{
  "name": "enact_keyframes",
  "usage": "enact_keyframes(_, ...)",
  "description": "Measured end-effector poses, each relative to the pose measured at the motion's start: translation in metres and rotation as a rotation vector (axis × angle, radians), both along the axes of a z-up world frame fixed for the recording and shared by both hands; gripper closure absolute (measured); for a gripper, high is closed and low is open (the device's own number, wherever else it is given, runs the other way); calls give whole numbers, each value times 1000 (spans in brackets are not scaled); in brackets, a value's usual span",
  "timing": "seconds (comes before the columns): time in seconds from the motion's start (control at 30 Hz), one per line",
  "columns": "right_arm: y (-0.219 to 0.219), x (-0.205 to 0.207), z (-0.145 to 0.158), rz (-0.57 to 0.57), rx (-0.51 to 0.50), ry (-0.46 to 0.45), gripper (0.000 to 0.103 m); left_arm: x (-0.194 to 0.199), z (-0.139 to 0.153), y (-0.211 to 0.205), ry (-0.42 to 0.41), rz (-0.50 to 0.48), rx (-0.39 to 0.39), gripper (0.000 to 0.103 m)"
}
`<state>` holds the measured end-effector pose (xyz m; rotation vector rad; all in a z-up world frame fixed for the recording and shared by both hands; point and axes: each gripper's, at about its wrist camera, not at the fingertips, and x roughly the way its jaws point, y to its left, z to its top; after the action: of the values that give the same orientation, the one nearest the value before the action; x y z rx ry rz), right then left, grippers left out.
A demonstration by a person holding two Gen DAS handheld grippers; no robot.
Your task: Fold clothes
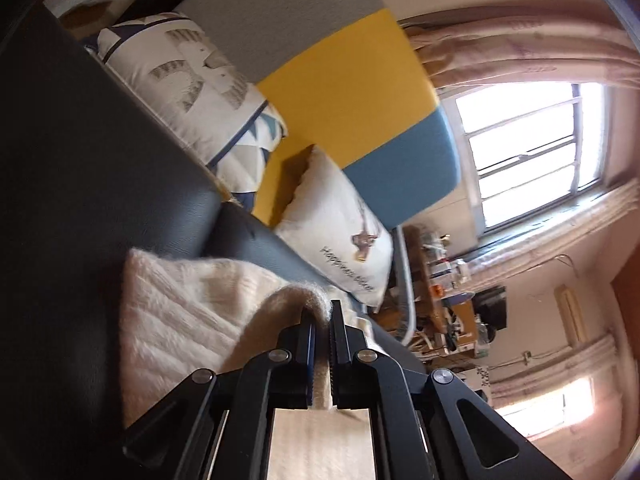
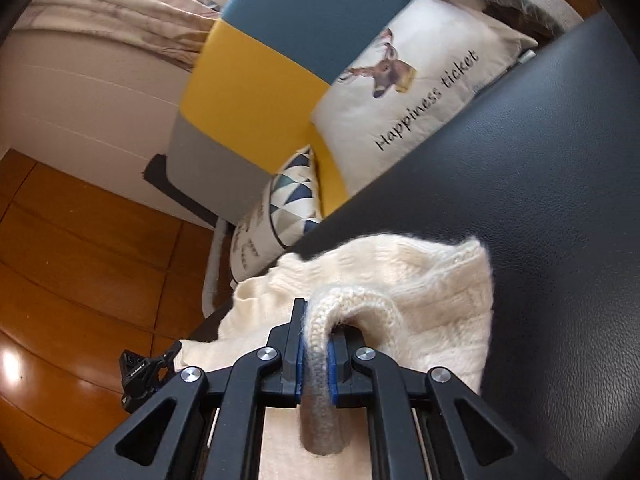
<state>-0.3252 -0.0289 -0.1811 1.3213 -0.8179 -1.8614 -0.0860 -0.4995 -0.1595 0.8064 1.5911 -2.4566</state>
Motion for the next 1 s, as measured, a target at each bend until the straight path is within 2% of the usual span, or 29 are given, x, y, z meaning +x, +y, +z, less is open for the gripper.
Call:
enact_keyframes(0.1, 2, -11, -19, -1, -48, -101, 91, -10, -15, -9, -46, -3, 7, 98)
enact_keyframes(0.2, 7, -16, -26, -4, -109, -146, 79, -16, -26, -12, -99, -13, 47, 97)
enact_keyframes(0.3, 10, -19, -22, -3, -137, -152, 78, -13, -29, -16, -84, -5, 112, 96)
enact_keyframes(0.43, 15, -16, -3, 9, -101, -105, 76, -5, -17, -17, -73, 3, 120, 95)
enact_keyframes(0.5, 17, -9, 12, 10, -65, -44, 76, -1, -11, -16, -66, 11, 120, 92)
enact_keyframes(0.57, 13, 0, 28, 39, -33, 27, 76, 6, -1, -15, -51, 33, 87, 88)
enact_keyframes(0.67, -10, 14, 46, 133, 57, 120, 76, 12, 7, -19, -47, 68, 56, 69)
enact_keyframes(0.73, -33, 23, 52, 200, 152, 178, 76, 14, 9, -23, -50, 100, 60, 69)
enact_keyframes(0.83, -71, 34, 50, 295, 294, 246, 76, 17, 8, -13, -44, 75, 55, 69)
enact_keyframes(1.0, -111, 42, 26, 370, 468, 246, 76, 4, 1, 24, -148, -68, -59, 69)
